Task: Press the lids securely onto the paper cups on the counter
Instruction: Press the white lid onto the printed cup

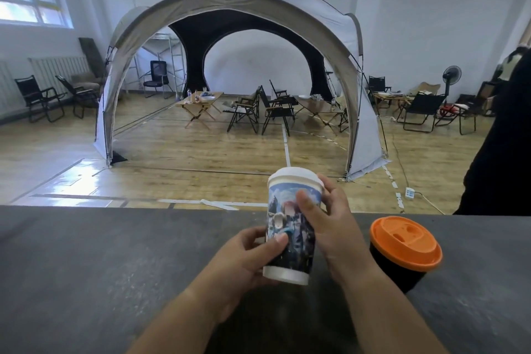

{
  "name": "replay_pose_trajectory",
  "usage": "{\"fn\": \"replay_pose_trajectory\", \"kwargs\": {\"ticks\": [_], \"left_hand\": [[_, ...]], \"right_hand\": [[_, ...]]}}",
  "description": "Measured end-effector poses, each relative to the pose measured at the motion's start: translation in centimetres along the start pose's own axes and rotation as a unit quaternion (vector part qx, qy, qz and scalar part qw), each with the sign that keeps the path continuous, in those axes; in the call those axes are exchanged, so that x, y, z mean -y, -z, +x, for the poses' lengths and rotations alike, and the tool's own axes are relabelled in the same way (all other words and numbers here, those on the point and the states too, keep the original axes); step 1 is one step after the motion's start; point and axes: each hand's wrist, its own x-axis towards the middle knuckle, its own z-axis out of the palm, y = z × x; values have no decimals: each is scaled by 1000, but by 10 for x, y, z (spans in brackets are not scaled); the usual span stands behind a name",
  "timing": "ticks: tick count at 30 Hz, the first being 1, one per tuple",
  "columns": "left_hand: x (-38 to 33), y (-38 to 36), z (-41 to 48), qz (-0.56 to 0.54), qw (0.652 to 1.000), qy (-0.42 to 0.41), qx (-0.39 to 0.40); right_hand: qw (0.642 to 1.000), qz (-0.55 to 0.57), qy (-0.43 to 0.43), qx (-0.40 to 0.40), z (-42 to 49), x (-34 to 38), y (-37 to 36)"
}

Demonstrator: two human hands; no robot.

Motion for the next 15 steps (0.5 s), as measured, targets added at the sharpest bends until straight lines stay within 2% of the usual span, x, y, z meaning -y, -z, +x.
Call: {"fn": "replay_pose_trajectory", "kwargs": {"ticks": [1, 3, 5, 7, 9, 12, 14, 15], "left_hand": [[0, 0, 0, -13, 1000, 8, 7], [0, 1, -1, -49, 997, 40, 41], [1, 3, -2, -75, 992, 60, 79], [2, 4, -2, -93, 990, 54, 95], [0, 1, -2, -84, 993, 40, 69], [1, -1, -1, -34, 999, 18, 16], [1, -1, -1, -35, 999, 27, 25], [0, 0, -1, -54, 996, 40, 51]], "right_hand": [[1000, 6, -1, -9, 1, -1, 0], [995, 90, -44, -10, 5, -2, 1], [975, 197, -96, 19, 7, -4, 2], [962, 233, -131, 47, 6, -5, 3], [967, 218, -117, 52, 5, -7, 4], [995, 88, -45, 15, 4, -4, 2], [998, 54, -27, -15, 5, -4, 2], [995, 86, -38, -22, 6, -5, 2]]}}
